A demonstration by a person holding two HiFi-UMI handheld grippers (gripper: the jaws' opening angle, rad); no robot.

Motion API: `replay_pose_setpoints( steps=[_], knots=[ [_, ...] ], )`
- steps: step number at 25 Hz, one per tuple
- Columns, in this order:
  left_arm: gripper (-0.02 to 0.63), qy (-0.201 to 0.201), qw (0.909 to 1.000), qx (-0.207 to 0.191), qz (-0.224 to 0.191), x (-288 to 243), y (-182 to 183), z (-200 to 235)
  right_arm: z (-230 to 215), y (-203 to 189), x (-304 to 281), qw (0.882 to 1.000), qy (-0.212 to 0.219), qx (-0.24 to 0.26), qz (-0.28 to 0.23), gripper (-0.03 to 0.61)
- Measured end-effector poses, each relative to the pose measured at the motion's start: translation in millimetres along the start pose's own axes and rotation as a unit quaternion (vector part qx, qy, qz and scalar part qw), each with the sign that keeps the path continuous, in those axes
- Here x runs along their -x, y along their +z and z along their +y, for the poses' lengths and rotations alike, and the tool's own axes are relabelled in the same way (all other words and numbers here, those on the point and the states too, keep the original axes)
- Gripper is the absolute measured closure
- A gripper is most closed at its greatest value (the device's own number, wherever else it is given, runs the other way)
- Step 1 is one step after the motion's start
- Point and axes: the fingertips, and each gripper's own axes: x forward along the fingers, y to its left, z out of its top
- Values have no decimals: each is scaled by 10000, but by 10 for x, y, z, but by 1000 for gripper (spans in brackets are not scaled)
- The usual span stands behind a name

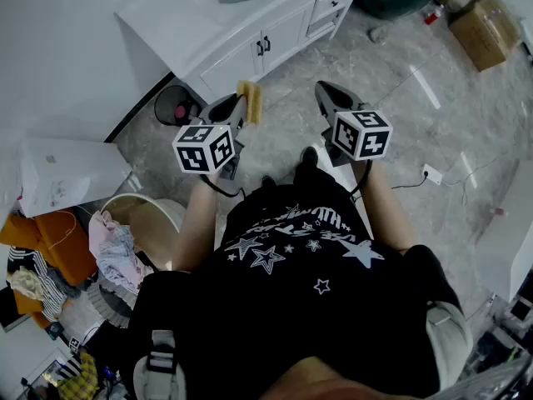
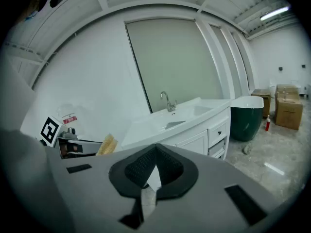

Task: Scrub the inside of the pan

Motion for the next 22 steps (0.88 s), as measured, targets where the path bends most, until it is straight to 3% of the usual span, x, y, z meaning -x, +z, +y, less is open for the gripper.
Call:
replay_pose_setpoints(
  steps=[12, 22],
  knots=[
    [571, -97, 9999, 19, 43, 44, -68, -95, -7, -20, 1, 10000, -14, -69, 46, 571],
    [572, -51, 9999, 111, 114, 177, -168, 135, 154, -160, -153, 9997, -51, -133, 212, 571]
  ],
)
